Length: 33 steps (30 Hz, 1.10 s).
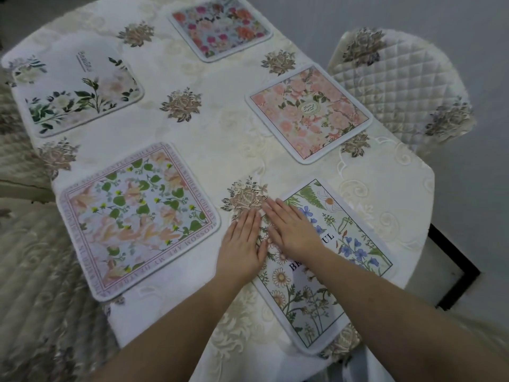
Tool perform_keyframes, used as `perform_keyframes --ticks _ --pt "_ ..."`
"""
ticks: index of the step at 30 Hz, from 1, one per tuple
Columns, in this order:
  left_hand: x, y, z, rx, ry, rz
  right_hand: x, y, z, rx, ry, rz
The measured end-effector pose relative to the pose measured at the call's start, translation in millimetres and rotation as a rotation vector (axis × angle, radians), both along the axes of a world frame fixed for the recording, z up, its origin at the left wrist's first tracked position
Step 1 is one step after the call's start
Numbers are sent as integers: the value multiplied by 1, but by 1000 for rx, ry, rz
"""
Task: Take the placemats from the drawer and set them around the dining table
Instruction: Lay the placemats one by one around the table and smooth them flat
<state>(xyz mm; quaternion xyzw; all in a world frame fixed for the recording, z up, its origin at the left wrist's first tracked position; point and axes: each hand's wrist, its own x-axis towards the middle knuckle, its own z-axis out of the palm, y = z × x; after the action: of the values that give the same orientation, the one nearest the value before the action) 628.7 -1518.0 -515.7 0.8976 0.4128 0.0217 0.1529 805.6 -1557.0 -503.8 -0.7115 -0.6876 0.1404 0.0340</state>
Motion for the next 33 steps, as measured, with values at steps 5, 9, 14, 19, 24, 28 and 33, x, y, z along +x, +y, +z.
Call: perform_keyframes --ticks 5,9,14,19,24,28,33 --pt "0 0 2 -13 20 -6 23 8 3 -20 -41 -120" --pt "-1 0 1 -6 32 -9 50 9 2 -36 -25 -286" --pt "0 0 3 0 28 -4 96 -21 2 -85 -80 -415" --pt "1 4 5 -24 69 -32 123 -79 9 -98 -145 -614" --pt "14 -3 17 61 60 -74 69 -103 21 21 -94 -646" --pt "47 -31 24 20 45 -147 -17 -106 16 4 21 -624" --pt "33 -42 9 -15 68 -209 -44 -128 6 -45 -18 -542"
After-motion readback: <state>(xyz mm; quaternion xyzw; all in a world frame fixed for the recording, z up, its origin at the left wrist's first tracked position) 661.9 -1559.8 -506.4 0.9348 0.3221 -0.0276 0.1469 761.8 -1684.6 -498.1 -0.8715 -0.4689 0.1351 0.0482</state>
